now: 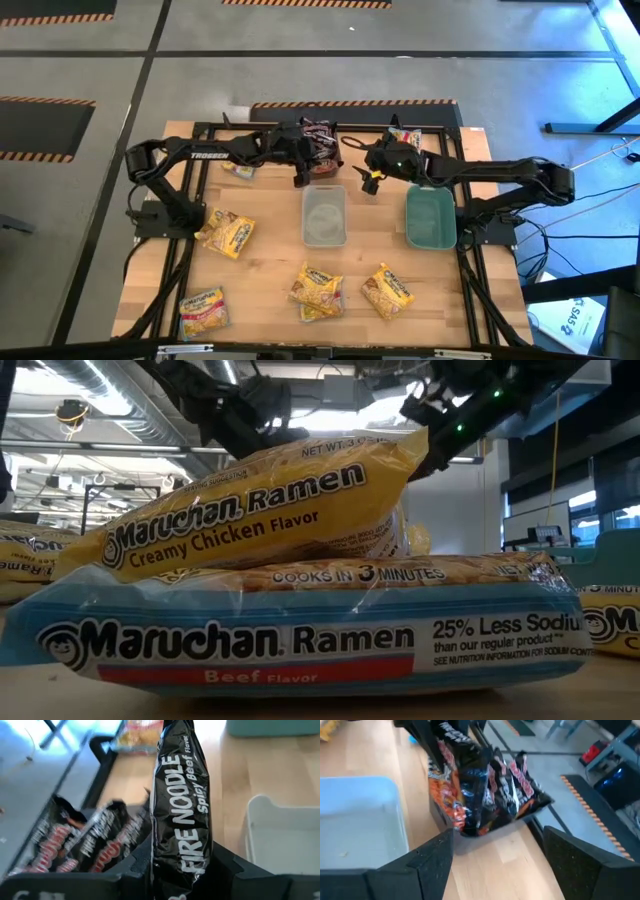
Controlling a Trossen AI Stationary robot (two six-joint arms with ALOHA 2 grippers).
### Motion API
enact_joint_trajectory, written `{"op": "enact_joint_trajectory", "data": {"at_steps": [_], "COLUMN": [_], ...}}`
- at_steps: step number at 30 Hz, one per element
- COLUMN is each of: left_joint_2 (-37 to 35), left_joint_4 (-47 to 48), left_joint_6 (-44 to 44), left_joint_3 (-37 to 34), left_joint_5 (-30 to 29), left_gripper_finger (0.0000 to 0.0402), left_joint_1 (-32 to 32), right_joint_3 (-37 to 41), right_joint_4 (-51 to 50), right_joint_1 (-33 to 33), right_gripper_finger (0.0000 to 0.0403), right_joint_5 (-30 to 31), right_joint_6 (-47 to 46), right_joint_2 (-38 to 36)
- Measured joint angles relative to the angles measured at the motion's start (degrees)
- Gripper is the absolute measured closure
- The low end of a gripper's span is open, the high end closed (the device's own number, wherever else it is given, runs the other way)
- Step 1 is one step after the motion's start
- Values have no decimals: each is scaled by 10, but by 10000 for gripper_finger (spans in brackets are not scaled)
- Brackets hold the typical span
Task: Sort Maruchan noodles
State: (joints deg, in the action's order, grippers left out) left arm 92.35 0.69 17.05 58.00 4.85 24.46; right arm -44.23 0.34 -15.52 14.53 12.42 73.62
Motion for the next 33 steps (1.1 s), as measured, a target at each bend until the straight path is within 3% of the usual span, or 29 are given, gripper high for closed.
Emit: {"op": "enact_joint_trajectory", "data": {"at_steps": [5, 9, 15, 19, 24, 27, 29, 33], "left_joint_2": [11, 9, 7, 7, 8, 8, 8, 8], "left_joint_4": [11, 24, 29, 29, 21, 20, 19, 17], "left_joint_6": [-2, -2, -4, -4, -1, -1, -1, -1], "left_joint_3": [1, 1, 1, 1, 0, 0, 0, 0], "left_joint_5": [-24, -48, -53, -53, -52, -52, -52, -53], "left_gripper_finger": [291, 291, 291, 291, 289, 288, 288, 287], "left_joint_1": [3, -2, -4, -4, -3, -3, -3, -2], "right_joint_3": [0, 0, 0, -2, -15, -18, -19, -19], "right_joint_4": [6, 72, 172, 205, 207, 211, 224, 243], "right_joint_1": [-16, -15, -27, -36, -49, -53, -56, -64], "right_gripper_finger": [119, 119, 130, 190, 313, 379, 395, 376], "right_joint_5": [-43, -80, -36, -34, -96, -102, -96, -107], "right_joint_6": [-1, 1, 1, 13, 13, 13, 14, 14], "right_joint_2": [17, 45, 130, 165, 184, 201, 216, 240]}}
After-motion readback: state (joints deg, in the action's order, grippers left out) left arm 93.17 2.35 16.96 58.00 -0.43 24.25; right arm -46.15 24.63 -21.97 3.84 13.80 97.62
